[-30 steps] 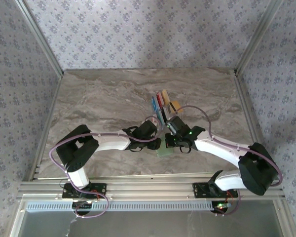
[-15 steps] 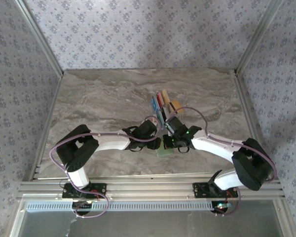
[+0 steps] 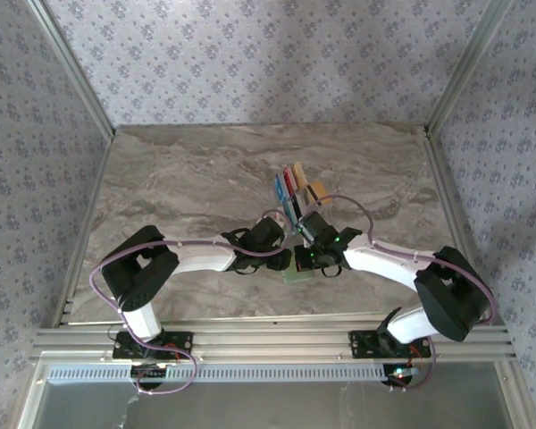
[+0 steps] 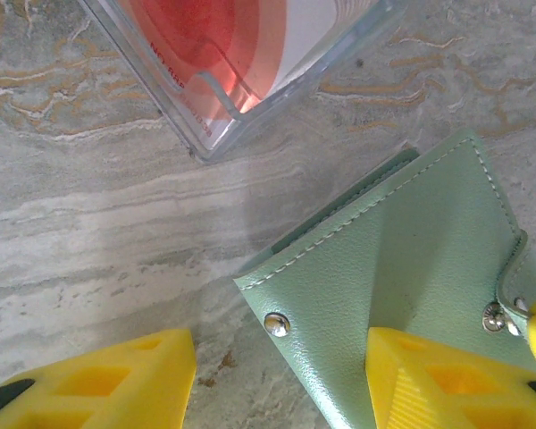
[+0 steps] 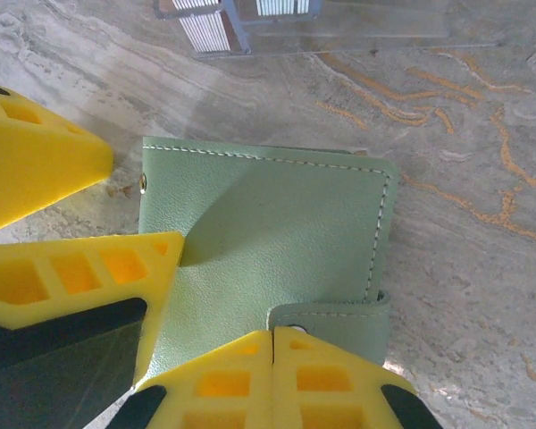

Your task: Put the credit cards into the card holder

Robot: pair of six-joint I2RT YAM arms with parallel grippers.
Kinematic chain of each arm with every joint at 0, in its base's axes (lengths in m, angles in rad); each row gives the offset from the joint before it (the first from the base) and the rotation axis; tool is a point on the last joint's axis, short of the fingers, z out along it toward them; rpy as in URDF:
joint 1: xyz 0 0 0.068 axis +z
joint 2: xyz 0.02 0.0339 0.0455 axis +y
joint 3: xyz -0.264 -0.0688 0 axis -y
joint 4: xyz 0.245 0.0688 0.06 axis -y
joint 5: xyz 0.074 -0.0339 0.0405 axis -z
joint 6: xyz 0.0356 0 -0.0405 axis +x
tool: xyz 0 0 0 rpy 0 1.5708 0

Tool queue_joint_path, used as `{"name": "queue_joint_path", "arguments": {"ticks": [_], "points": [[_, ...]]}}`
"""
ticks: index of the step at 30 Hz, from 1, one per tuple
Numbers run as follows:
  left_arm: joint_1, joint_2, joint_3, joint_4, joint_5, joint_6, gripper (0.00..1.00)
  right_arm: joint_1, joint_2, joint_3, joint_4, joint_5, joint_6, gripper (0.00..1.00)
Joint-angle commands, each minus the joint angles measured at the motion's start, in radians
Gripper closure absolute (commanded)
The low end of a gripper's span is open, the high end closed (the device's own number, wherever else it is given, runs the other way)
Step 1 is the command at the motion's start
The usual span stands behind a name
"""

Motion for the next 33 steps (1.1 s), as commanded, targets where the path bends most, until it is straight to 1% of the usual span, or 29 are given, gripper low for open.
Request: {"name": "queue_joint_path", "arguments": {"ticks": [1,9,20,33], "points": [[0.023,0.017,-0.017,-0.015,-0.037,-0.002,0.46,-0.005,0.011,-0.007,-0.004,-0.031,-0.02,1.0],[0.023,0.017,-0.017,-0.015,-0.036,-0.003,0.46,-0.01,0.005,-0.009,0.008,-0.047,-0.018,1.0],[0.023,0.016,-0.018,-0.013,-0.034,-0.005,0.46,-0.012,0.043,-0.005,0.028,-0.071,-0.018,1.0],[0.025,0.015,-0.017,-0.012,-0.033,-0.002,0.46,-0.012,0.05,-0.018,-0.003,-0.046,-0.004,1.0]]}}
